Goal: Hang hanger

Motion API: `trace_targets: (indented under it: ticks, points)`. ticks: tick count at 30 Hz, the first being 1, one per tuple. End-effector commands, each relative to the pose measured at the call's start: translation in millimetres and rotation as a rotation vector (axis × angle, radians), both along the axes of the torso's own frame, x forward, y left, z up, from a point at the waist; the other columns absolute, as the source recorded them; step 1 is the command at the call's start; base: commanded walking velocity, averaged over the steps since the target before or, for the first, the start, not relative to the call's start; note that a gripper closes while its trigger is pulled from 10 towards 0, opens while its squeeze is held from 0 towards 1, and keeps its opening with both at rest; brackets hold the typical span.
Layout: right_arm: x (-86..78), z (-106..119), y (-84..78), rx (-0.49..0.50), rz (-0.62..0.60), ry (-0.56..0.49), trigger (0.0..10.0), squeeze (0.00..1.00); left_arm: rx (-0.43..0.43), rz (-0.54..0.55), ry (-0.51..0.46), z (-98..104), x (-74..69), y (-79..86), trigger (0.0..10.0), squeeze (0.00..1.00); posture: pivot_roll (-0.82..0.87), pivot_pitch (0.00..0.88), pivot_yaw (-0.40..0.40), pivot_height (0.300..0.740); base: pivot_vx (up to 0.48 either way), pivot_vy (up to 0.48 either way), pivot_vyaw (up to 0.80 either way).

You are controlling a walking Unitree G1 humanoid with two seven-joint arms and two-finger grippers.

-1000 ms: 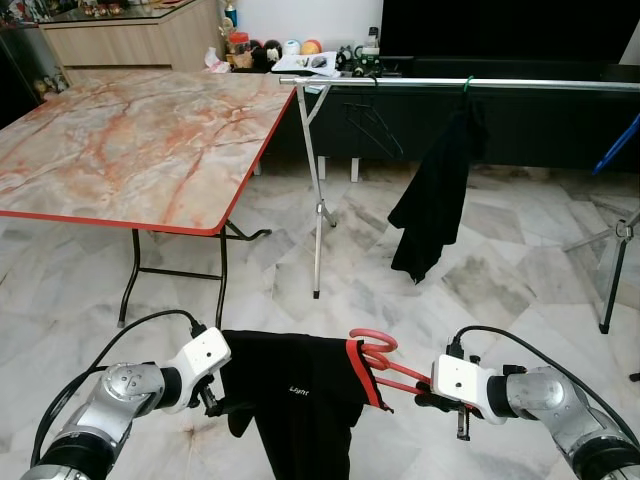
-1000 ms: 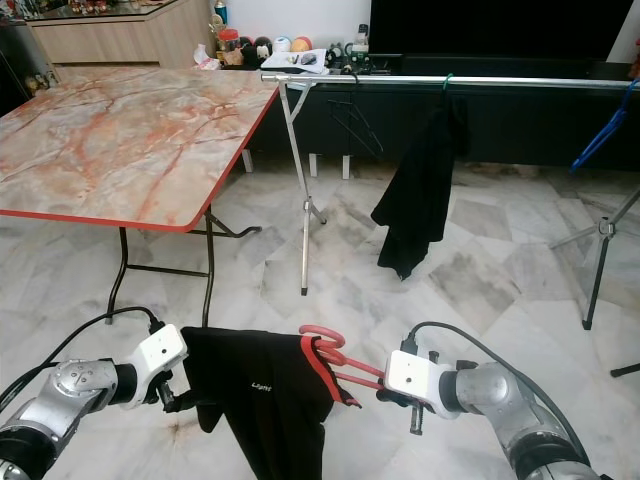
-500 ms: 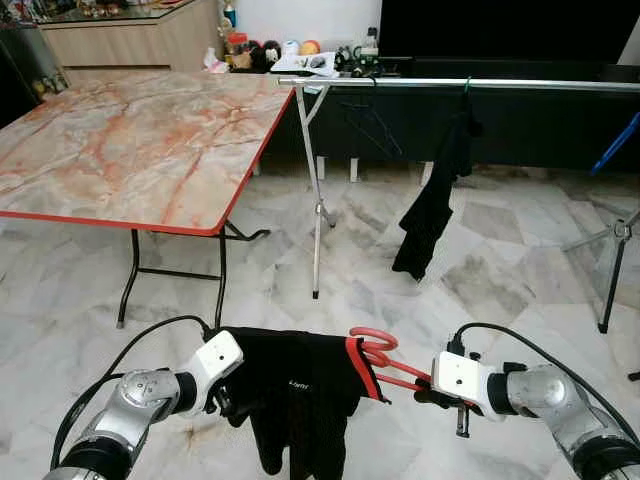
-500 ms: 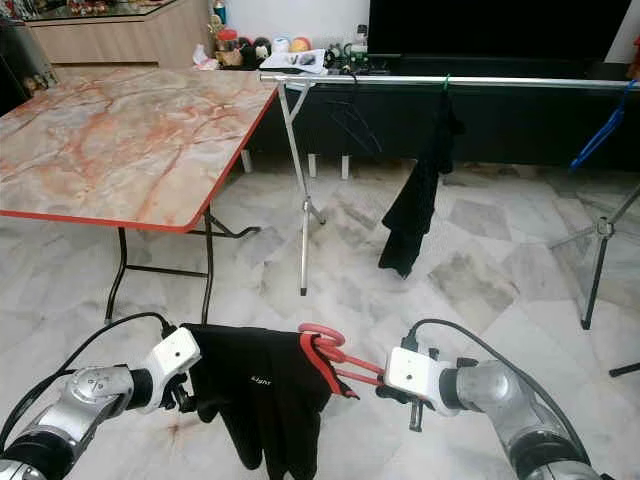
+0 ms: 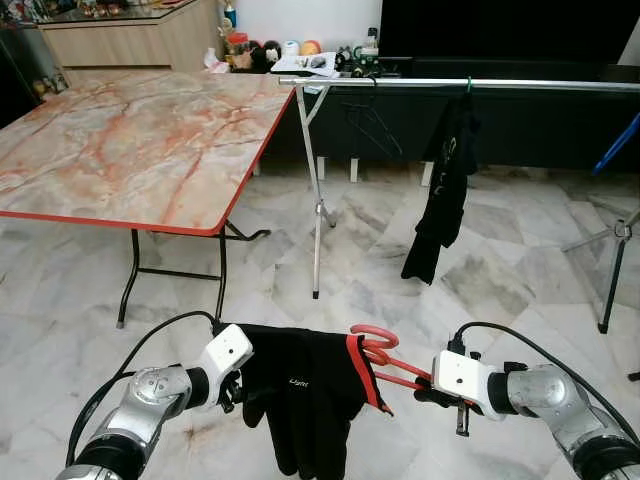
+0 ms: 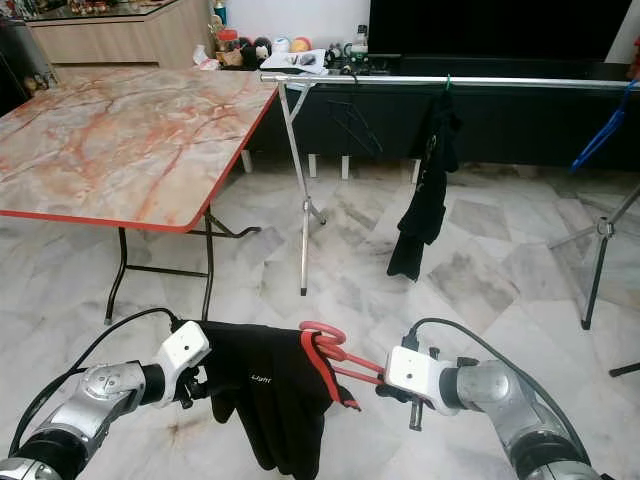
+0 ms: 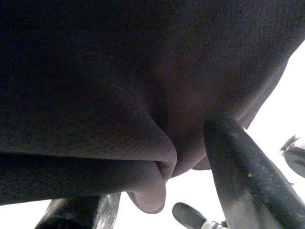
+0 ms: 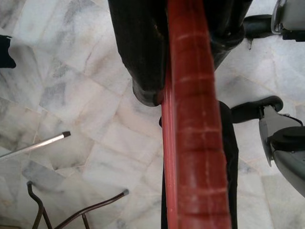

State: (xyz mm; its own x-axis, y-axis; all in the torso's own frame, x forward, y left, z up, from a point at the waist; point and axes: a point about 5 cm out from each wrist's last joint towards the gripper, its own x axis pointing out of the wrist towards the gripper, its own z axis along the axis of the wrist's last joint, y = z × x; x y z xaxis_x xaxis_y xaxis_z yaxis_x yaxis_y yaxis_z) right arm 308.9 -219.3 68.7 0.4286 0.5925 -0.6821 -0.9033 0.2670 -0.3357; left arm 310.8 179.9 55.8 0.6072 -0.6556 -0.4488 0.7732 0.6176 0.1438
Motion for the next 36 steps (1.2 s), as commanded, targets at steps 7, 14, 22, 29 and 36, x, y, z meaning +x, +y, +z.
trace_targets:
  ticks: [7, 14, 22, 29, 36]
  points:
    - [7.7, 13.7, 4.8, 0.053, 0.005, -0.065, 0.0, 0.00, -0.011, 0.033, 0.010, -3.7, -0.4, 1.2, 10.0, 0.00, 0.07, 0.073, 0.066, 0.740, 0.000, 0.000, 0.00]
    - [8.1, 14.1, 4.4, 0.052, 0.003, -0.065, 0.0, 0.00, -0.036, 0.038, 0.006, -2.6, 1.0, -2.2, 0.0, 0.00, 0.07, 0.073, 0.065, 0.740, 0.000, 0.000, 0.00]
    - [7.9, 13.4, 4.0, 0.050, 0.000, -0.062, 0.0, 0.00, -0.045, 0.036, 0.003, -2.2, 1.1, -3.8, 0.0, 0.00, 0.07, 0.075, 0.065, 0.740, 0.000, 0.000, 0.00]
    - [7.8, 12.0, 5.1, 0.049, -0.001, -0.058, 0.0, 0.00, -0.043, 0.038, -0.006, -1.5, 1.5, -3.6, 0.0, 0.00, 0.07, 0.075, 0.065, 0.740, 0.000, 0.000, 0.00]
    - [7.0, 10.9, 5.0, 0.048, -0.002, -0.052, 0.0, 0.00, -0.045, 0.042, -0.010, -0.7, 2.2, -3.5, 0.0, 0.00, 0.07, 0.075, 0.064, 0.740, 0.000, 0.000, 0.00]
